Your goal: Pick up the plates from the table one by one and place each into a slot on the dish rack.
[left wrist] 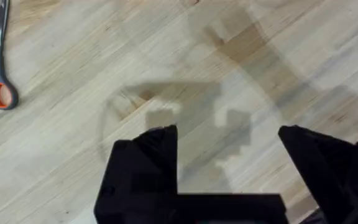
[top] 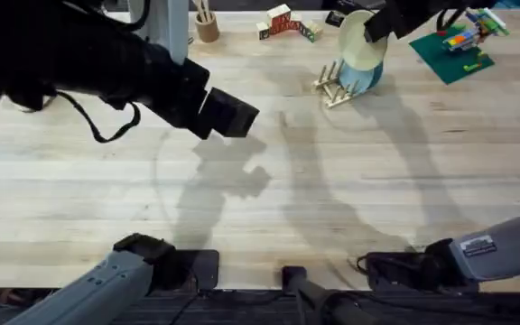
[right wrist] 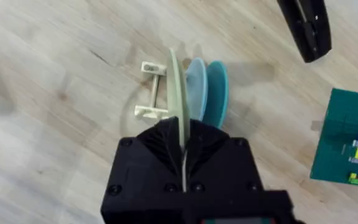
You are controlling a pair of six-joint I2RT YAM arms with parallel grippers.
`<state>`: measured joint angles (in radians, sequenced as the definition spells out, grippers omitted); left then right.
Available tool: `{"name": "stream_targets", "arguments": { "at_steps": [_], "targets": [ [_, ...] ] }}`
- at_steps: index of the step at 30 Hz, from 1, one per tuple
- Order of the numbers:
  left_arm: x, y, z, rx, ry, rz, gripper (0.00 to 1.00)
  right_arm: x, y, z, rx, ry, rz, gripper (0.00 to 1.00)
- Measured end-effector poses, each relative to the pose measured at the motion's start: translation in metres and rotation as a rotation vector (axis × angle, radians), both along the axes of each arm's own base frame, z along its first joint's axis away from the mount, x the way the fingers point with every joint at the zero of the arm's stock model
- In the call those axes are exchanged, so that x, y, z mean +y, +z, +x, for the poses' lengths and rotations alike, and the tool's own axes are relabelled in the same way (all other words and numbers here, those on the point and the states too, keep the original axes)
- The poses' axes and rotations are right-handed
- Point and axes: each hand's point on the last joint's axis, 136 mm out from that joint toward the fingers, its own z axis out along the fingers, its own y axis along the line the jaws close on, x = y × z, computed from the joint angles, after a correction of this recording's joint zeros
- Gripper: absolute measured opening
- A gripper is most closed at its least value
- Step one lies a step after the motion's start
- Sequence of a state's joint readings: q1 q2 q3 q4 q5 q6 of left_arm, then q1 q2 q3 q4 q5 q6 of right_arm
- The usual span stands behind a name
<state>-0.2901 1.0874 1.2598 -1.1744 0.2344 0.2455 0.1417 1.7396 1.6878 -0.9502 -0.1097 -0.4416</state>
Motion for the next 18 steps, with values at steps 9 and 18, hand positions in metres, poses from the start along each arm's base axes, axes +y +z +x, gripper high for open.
{"name": "stream_targets", "arguments": {
  "at_steps": [9,18],
  "targets": [
    [0.0,0.0,0.0,0.0,0.0,0.0,0.993,0.001,-0.007,0.005,0.01,-0.017,0.007,0.031],
    [0.0,0.0,0.0,0.0,0.0,0.0,0.993,0.001,-0.022,0.01,0.045,-0.035,0.009,0.031]
  ]
}}
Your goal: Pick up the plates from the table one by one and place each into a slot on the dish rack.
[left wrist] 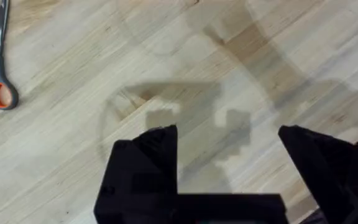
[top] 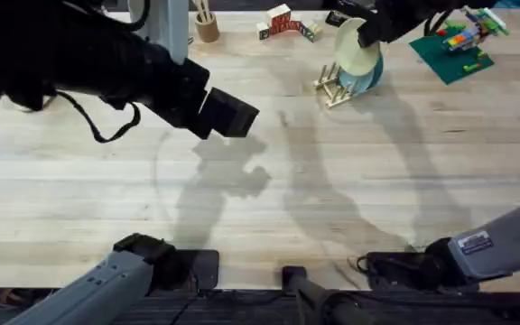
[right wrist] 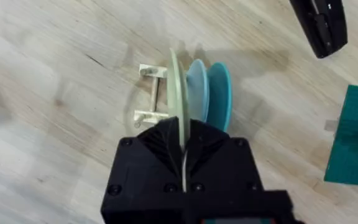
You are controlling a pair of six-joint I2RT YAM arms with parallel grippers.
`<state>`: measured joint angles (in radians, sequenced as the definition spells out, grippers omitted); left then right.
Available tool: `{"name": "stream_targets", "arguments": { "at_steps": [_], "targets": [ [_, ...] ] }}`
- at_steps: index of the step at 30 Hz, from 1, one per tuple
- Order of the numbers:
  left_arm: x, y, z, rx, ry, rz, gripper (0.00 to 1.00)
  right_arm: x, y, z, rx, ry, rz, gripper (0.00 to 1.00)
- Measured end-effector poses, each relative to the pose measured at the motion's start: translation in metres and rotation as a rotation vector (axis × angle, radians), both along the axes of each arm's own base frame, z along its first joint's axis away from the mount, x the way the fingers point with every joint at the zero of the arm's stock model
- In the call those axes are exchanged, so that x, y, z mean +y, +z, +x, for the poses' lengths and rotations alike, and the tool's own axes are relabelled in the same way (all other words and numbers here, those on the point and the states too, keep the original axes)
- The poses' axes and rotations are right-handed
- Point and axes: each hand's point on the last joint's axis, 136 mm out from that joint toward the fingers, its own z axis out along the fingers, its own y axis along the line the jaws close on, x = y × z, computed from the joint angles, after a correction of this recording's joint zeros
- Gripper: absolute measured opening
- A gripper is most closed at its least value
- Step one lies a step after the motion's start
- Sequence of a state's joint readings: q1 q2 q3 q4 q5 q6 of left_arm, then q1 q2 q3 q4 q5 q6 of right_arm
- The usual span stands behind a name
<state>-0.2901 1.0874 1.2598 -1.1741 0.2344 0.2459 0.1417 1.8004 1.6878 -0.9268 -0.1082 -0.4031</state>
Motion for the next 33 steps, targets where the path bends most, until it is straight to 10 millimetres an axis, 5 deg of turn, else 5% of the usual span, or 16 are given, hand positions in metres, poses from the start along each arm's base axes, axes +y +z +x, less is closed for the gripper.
{"name": "stream_targets", "arguments": {
  "at_steps": [15,33],
  "targets": [
    [0.0,0.0,0.0,0.0,0.0,0.0,0.994,-0.001,-0.027,0.005,0.064,-0.037,-0.008,0.031],
    [0.0,0.0,0.0,0.0,0.0,0.0,0.993,0.001,-0.028,0.005,0.065,-0.034,-0.009,0.062]
  ]
}}
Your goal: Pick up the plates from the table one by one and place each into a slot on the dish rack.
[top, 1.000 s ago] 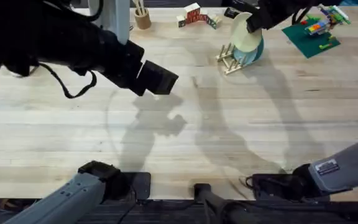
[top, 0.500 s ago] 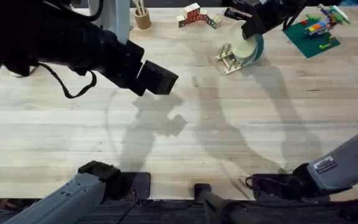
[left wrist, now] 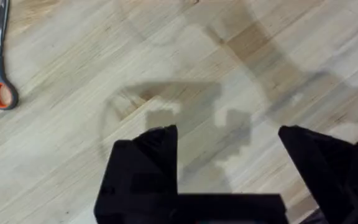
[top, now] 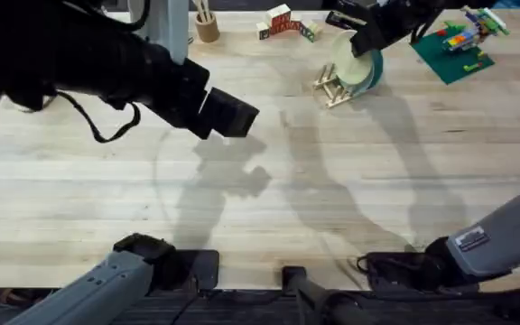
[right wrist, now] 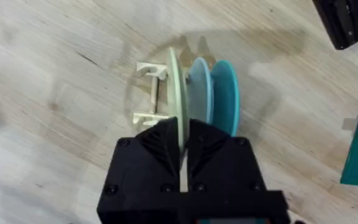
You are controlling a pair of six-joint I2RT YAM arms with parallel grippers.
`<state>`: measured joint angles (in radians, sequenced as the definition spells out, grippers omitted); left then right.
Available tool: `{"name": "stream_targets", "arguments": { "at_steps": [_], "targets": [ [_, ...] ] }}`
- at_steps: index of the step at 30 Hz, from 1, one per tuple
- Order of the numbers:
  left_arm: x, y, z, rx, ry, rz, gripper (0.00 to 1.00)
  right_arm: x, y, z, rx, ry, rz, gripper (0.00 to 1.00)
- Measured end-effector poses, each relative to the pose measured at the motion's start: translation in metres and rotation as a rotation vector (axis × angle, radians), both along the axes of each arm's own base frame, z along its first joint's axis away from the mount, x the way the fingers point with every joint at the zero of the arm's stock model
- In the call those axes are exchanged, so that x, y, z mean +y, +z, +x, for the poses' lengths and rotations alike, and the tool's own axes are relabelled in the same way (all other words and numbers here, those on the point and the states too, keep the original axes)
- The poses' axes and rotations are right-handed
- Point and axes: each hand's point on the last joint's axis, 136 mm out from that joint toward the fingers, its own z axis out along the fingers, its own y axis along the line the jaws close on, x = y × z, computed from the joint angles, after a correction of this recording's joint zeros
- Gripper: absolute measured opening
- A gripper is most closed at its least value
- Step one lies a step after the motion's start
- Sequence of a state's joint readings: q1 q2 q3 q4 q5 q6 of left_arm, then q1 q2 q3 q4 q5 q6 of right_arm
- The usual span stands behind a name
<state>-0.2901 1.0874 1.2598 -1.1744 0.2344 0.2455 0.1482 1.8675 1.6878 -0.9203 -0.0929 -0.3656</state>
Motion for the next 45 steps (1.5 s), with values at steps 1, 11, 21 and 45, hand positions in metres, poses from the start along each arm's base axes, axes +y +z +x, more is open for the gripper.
{"name": "stream_targets", "arguments": {
  "at_steps": [1,11,21,45],
  "targets": [
    [0.0,0.0,0.0,0.0,0.0,0.0,0.993,0.0,0.0,0.0,0.0,0.0,0.0,0.077],
    [0.0,0.0,0.0,0.0,0.0,0.0,0.993,0.0,0.0,0.0,0.0,0.0,0.0,0.136],
    [0.0,0.0,0.0,0.0,0.0,0.0,0.993,0.0,0.002,0.0,0.0,-0.008,-0.001,0.146],
    [0.0,0.0,0.0,0.0,0.0,0.0,0.993,0.01,0.112,-0.096,-0.006,0.008,0.011,0.996]
  ]
}}
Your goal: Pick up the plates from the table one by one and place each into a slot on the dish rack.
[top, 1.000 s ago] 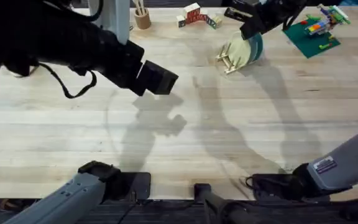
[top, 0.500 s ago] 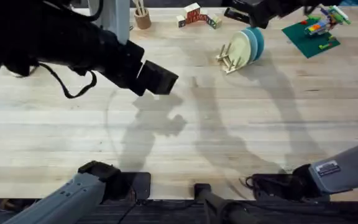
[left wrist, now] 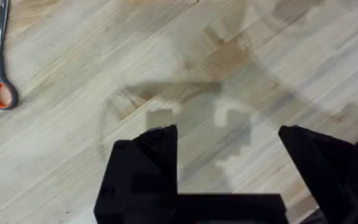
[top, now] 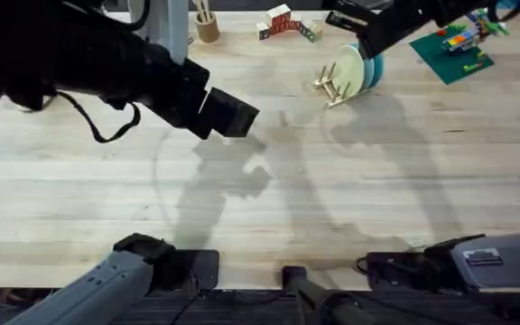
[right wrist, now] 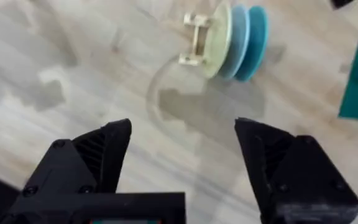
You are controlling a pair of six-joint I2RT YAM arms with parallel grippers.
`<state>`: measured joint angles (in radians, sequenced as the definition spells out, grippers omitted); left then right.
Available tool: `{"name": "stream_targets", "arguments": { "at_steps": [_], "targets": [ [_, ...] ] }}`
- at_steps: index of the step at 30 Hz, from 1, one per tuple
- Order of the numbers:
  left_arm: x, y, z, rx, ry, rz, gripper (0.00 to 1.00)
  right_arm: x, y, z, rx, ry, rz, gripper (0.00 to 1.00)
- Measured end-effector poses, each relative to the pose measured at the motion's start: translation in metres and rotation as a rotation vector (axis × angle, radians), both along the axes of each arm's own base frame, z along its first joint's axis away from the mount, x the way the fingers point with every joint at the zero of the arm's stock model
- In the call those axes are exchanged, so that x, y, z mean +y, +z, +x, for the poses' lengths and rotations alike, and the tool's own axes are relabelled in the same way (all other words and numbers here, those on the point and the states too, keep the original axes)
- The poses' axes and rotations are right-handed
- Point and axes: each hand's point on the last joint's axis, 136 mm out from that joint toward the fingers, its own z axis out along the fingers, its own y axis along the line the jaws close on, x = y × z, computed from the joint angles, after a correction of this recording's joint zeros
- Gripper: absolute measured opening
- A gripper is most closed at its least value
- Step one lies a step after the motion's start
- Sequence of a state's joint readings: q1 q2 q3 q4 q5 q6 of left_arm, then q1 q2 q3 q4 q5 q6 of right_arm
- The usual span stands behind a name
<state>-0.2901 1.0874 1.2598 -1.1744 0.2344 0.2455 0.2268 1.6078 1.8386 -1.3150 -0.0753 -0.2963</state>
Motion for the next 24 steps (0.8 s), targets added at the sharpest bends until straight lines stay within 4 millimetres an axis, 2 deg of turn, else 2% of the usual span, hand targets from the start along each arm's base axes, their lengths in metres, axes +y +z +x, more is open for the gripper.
{"name": "stream_targets", "arguments": {
  "at_steps": [3,7,19,24],
  "targets": [
    [0.0,0.0,0.0,0.0,0.0,0.0,0.993,0.001,-0.003,-0.012,0.048,-0.024,0.002,0.996],
    [0.0,0.0,0.0,0.0,0.0,0.0,0.992,0.004,-0.007,-0.014,0.05,-0.052,0.018,0.996],
    [0.0,0.0,0.0,0.0,0.0,0.0,0.993,0.004,-0.038,-0.051,0.04,-0.092,0.051,0.996],
    [0.0,0.0,0.0,0.0,0.0,0.0,0.993,0.004,-0.041,-0.053,0.049,-0.097,0.05,0.995]
  ]
}}
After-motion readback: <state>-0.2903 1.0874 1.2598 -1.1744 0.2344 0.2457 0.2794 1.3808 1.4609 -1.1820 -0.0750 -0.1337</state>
